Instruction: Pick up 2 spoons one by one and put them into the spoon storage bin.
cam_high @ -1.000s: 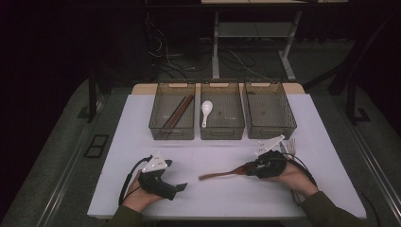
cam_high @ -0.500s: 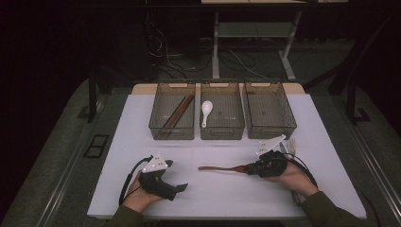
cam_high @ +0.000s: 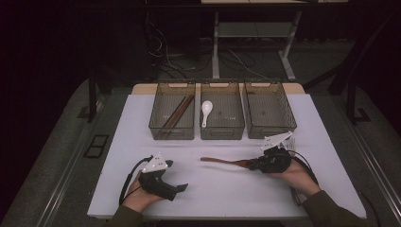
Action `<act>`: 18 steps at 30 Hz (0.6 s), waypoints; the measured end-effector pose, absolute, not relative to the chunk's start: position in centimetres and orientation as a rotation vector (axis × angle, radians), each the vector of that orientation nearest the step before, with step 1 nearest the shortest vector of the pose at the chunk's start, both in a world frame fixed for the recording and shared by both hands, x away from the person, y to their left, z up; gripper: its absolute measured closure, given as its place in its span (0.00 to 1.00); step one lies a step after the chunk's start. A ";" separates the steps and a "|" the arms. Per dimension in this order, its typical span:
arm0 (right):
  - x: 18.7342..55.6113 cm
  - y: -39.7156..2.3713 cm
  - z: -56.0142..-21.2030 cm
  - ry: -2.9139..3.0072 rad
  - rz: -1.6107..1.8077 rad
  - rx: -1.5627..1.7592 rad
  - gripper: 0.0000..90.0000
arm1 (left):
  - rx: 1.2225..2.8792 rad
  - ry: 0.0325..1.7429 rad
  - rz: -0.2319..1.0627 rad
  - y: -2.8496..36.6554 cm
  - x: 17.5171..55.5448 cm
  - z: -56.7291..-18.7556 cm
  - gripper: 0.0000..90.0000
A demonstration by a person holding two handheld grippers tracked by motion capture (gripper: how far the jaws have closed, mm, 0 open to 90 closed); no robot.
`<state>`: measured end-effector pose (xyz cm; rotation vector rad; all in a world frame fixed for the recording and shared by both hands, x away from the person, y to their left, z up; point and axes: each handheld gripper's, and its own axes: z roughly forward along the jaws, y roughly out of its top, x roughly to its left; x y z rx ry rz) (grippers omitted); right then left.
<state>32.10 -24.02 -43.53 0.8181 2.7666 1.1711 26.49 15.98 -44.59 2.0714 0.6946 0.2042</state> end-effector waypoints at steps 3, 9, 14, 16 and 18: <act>32.2 -24.4 -43.1 2.731 1.197 0.848 0.89 | 2.073 0.693 0.203 16.0 26.5 -44.6 0.00; 32.4 -25.1 -42.0 2.657 1.244 0.913 0.89 | 2.073 0.689 0.200 15.9 26.5 -44.6 0.00; 33.0 -25.4 -40.6 2.595 1.242 0.968 0.89 | 2.071 0.690 0.195 15.9 26.5 -44.6 0.00; 33.3 -25.5 -40.1 2.575 1.235 0.991 0.89 | 2.072 0.690 0.193 15.8 26.5 -44.6 0.00; 33.6 -25.5 -39.7 2.560 1.226 1.006 0.89 | 2.076 0.686 0.192 15.8 26.5 -44.6 0.00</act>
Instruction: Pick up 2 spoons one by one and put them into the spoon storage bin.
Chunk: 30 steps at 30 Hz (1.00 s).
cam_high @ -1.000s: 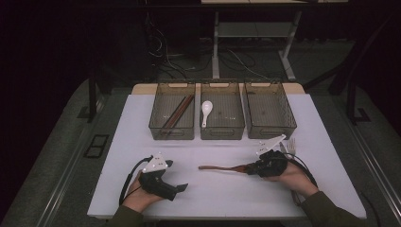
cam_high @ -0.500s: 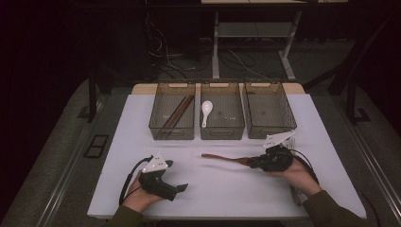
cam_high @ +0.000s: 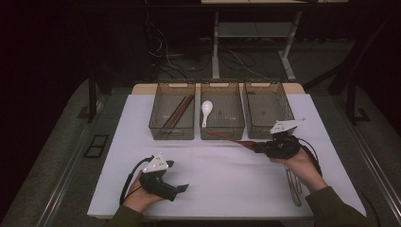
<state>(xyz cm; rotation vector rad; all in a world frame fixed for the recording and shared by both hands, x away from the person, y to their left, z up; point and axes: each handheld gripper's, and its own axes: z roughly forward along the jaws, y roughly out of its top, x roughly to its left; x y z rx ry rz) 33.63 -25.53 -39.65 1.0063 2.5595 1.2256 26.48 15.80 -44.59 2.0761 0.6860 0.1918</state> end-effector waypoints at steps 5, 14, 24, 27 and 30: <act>34.5 -25.7 -38.5 2.505 1.195 1.064 0.89 | 2.073 0.684 0.189 15.8 26.5 -44.6 0.00; 37.1 -24.4 -36.9 2.438 1.139 1.137 0.89 | 2.080 0.673 0.180 15.5 26.5 -44.7 0.00; 40.6 -21.3 -35.8 2.393 1.016 1.189 0.89 | 2.083 0.666 0.173 15.4 26.4 -44.7 0.00; 41.5 -20.4 -36.0 2.387 0.974 1.217 0.89 | 2.084 0.664 0.171 15.3 26.4 -44.7 0.00; 42.3 -19.6 -36.2 2.374 0.949 1.243 0.89 | 2.085 0.662 0.169 15.2 26.4 -44.7 0.00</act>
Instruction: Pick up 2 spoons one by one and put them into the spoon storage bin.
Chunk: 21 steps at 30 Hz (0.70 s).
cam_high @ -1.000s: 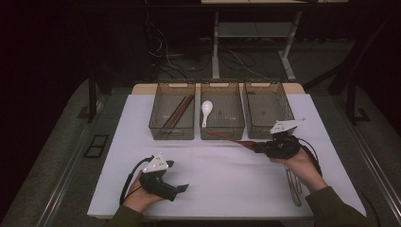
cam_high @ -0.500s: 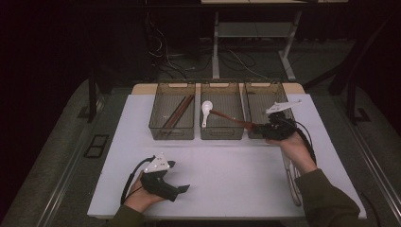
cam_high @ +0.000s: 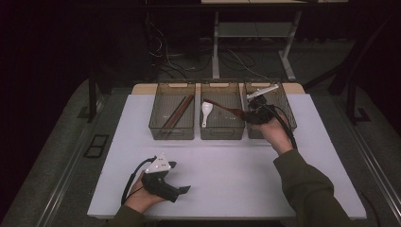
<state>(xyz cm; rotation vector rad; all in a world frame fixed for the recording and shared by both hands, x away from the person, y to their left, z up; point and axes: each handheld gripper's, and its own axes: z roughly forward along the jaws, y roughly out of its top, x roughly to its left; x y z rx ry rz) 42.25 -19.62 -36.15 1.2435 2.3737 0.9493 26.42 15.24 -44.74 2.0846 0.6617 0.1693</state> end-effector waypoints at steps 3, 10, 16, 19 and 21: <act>43.0 -19.1 -36.5 2.370 0.940 1.261 0.89 | 2.090 0.656 0.168 15.2 26.4 -44.8 0.00; 43.8 -18.4 -37.1 2.364 0.947 1.293 0.84 | 2.094 0.649 0.166 15.1 26.4 -44.8 0.00; 43.8 -18.6 -37.1 2.364 0.978 1.263 0.69 | 2.097 0.643 0.164 15.0 26.4 -44.8 0.00; 43.7 -18.7 -37.0 2.361 0.999 1.240 0.66 | 2.097 0.644 0.162 15.0 26.4 -44.8 0.00; 43.5 -18.8 -36.9 2.364 1.017 1.232 0.64 | 2.096 0.644 0.162 15.0 26.4 -44.8 0.00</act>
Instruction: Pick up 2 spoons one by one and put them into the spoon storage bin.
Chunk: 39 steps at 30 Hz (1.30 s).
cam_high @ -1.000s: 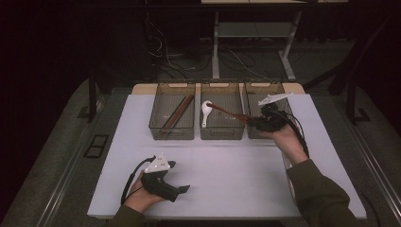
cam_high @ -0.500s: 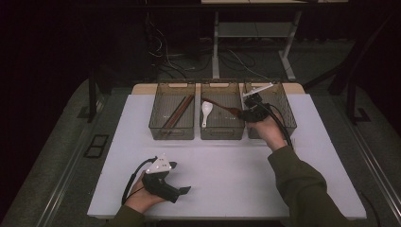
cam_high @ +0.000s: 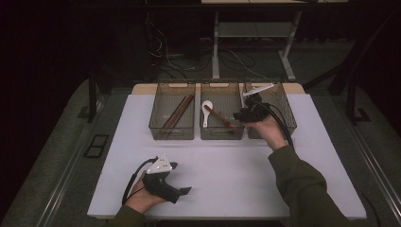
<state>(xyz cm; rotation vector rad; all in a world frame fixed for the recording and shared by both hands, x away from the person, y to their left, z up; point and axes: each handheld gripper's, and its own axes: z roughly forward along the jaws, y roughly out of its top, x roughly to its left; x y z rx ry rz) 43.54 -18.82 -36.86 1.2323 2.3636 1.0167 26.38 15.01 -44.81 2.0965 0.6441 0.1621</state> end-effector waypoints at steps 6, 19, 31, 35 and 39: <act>42.7 -19.7 -36.5 2.368 1.086 1.223 0.59 | 2.094 0.650 0.162 15.1 26.3 -44.8 0.00; 40.0 -22.7 -35.8 2.376 1.185 1.172 0.55 | 2.089 0.659 0.167 15.3 26.4 -44.7 0.00; 37.1 -24.3 -36.3 2.393 1.224 1.142 0.57 | 2.086 0.661 0.164 15.3 26.4 -44.7 0.00; 36.1 -25.0 -36.9 2.397 1.221 1.148 0.60 | 2.086 0.659 0.166 15.3 26.3 -44.7 0.00; 35.4 -25.8 -37.2 2.400 1.202 1.162 0.63 | 2.087 0.656 0.166 15.3 26.3 -44.6 0.00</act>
